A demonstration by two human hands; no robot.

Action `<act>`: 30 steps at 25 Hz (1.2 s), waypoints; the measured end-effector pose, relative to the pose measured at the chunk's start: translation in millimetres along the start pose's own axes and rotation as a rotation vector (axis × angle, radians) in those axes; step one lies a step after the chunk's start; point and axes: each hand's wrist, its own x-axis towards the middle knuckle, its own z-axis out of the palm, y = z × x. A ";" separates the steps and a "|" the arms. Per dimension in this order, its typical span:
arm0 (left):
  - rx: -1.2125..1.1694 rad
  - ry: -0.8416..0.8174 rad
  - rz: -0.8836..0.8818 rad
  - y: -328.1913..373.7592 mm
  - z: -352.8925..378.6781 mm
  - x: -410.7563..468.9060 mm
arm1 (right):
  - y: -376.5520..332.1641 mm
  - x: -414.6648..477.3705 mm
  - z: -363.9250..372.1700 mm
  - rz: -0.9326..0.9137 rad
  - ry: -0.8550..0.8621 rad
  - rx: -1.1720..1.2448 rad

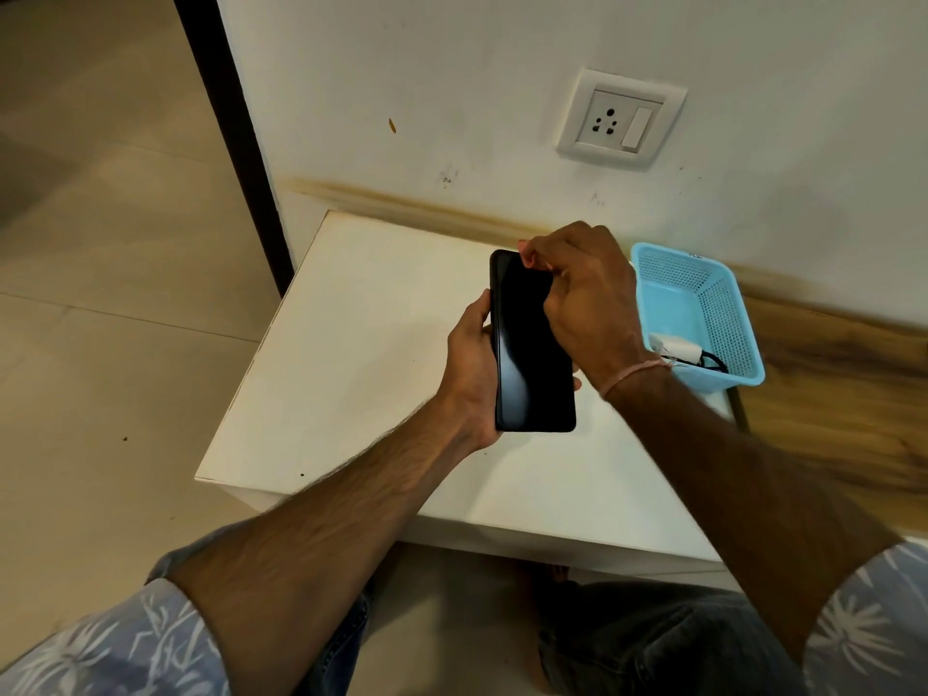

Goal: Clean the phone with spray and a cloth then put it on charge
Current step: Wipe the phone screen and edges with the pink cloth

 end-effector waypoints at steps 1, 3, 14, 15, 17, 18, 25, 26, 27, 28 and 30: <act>-0.007 0.016 0.003 -0.1 -0.1 0.6 | -7.4 -2.4 3.3 0.016 -0.002 -0.005; -0.021 0.039 0.002 0.0 -1.9 2.1 | -22.9 -12.9 9.4 -0.057 -0.054 0.011; -0.016 0.055 0.029 1.0 -1.1 1.7 | -8.4 -3.9 7.4 0.042 -0.010 0.066; -0.011 0.064 0.033 0.4 -1.0 1.8 | -4.9 0.4 7.7 0.065 0.021 0.035; -0.010 0.063 0.029 0.5 0.0 1.2 | -16.0 1.2 13.5 0.068 0.022 -0.002; -0.013 0.064 0.026 0.4 -0.6 1.8 | -24.5 -2.7 17.7 0.044 -0.009 0.010; 0.020 0.059 0.033 -0.2 -3.7 0.8 | -11.0 -0.6 12.6 0.112 -0.011 -0.023; 0.025 0.067 0.033 -0.1 -4.4 1.7 | -18.7 -3.7 15.3 0.072 -0.040 -0.011; 0.029 0.071 0.034 1.0 -5.1 1.9 | -23.1 -5.9 16.7 0.037 -0.069 0.011; 0.024 0.058 0.033 1.4 -4.5 0.9 | -21.1 -5.5 14.9 0.025 -0.089 0.033; 0.015 0.033 0.037 -0.4 -4.3 2.9 | -6.3 0.6 8.8 0.063 -0.044 0.044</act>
